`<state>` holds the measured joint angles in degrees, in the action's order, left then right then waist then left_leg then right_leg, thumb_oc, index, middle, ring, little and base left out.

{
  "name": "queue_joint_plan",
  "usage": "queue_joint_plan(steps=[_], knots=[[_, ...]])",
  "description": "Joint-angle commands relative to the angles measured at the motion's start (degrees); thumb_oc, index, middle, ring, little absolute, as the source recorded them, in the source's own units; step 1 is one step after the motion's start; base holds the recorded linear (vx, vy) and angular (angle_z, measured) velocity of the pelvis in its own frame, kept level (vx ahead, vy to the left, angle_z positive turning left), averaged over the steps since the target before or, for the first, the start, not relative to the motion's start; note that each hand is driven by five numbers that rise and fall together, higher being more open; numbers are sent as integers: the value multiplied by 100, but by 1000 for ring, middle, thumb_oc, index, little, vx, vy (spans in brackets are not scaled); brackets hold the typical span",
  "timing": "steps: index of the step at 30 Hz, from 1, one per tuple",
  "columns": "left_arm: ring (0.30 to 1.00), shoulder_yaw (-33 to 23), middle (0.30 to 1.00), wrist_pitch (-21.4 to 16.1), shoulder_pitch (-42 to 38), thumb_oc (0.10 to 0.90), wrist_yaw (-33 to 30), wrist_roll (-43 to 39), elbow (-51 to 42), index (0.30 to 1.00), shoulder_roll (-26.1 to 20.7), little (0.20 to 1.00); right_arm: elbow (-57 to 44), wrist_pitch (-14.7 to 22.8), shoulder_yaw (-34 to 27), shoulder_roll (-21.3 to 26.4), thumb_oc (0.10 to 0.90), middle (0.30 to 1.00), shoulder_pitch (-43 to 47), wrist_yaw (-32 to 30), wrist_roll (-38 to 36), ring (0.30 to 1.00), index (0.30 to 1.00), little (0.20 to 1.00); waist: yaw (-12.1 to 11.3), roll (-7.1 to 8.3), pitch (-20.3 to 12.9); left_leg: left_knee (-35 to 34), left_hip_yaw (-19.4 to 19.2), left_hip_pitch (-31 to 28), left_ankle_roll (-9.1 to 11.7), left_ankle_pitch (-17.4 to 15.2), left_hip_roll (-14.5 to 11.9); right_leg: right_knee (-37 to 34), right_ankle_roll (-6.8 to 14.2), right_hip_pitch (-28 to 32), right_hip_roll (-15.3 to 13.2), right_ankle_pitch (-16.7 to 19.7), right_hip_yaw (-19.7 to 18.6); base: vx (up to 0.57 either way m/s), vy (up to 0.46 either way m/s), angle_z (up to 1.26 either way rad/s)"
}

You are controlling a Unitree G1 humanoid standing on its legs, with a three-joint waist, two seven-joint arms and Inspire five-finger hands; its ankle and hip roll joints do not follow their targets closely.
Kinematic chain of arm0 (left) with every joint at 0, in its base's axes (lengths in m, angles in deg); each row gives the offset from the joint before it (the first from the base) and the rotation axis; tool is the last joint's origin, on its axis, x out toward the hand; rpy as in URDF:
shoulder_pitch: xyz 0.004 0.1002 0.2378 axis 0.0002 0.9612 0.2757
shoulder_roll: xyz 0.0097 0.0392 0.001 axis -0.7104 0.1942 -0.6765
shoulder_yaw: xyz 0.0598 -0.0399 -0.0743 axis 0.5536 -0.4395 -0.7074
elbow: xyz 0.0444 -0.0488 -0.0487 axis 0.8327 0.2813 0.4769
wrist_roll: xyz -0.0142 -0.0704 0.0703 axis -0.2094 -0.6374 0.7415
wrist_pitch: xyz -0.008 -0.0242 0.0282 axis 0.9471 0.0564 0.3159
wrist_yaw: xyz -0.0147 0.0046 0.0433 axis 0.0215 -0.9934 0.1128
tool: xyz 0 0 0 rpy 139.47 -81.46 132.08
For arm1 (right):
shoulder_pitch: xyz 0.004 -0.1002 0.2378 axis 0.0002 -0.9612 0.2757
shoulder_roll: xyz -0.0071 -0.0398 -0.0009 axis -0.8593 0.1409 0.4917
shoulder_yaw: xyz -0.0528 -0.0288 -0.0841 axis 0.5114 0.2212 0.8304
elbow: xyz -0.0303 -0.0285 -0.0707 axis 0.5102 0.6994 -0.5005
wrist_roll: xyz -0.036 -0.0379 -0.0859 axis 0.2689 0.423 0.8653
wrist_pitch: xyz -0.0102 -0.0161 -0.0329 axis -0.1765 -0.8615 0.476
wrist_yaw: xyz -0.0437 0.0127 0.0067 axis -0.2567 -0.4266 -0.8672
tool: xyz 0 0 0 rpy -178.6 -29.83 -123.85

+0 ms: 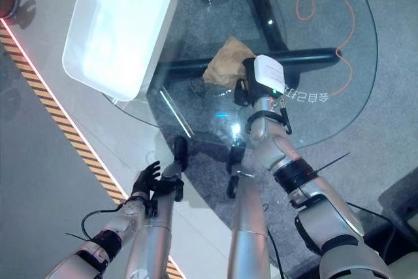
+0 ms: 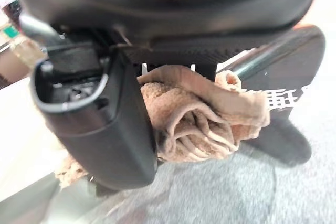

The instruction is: Wipe the table with a cloth and put it in the basket.

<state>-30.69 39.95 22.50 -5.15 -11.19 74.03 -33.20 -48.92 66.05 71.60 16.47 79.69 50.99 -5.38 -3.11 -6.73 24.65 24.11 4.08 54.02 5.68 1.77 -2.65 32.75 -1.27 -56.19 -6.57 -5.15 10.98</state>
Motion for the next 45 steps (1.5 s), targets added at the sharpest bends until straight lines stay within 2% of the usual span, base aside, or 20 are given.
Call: queue_joint_plan(steps=[1, 14, 20, 25, 37, 45], knots=[[900, 294, 900, 41, 363, 800, 35, -14, -38, 900, 127, 900, -700, 1191, 1461, -1774, 100, 300, -47, 1488, -825, 300, 300, 200, -399, 264, 515, 366, -519, 196, -670, -336, 617, -482, 395, -58, -179, 543, -180, 0, 0, 0], [900, 297, 900, 58, 290, 800, 16, -113, -73, 900, 90, 900, -909, 1143, 1546, -1783, 100, 300, -75, 1760, -899, 300, 300, 200, -421, 324, 515, 344, -507, 206, -692, -319, 621, -495, 409, -48, -175, 556, -146, 0, 0, 0], [900, 300, 900, 16, 299, 800, 27, -110, -28, 900, 90, 900, -914, 1268, 1569, -1830, 100, 300, -68, 1861, -1018, 300, 300, 200, -450, 325, 515, 358, -496, 262, -703, -314, 627, -478, 417, -89, -183, 563, -134, 0, 0, 0], [900, 283, 900, -97, 309, 800, 106, -93, 53, 900, 63, 900, -991, 1380, 1638, -1902, 100, 300, -59, 2190, -1246, 300, 300, 200, -474, 344, 515, 316, -484, 259, -710, -294, 640, -511, 426, -84, -178, 580, -104, -2, 3, 5], [900, 199, 900, -322, 364, 800, 357, -25, 248, 900, -103, 900, -970, 1291, 1859, -1948, 100, 300, -99, 2890, -1466, 300, 300, 200, -523, 369, 515, 338, -524, 269, -702, -315, 609, -522, 429, -64, -222, 589, 1, 0, 0, 0], [900, 116, 900, -516, 444, 800, 570, -4, 364, 900, -212, 900, -879, 1028, 1997, -1825, 100, 300, -79, 3516, -1446, 300, 300, 200, -520, 365, 515, 317, -539, 260, -678, -314, 582, -555, 436, -69, -232, 607, -2, 0, 0, 0]])
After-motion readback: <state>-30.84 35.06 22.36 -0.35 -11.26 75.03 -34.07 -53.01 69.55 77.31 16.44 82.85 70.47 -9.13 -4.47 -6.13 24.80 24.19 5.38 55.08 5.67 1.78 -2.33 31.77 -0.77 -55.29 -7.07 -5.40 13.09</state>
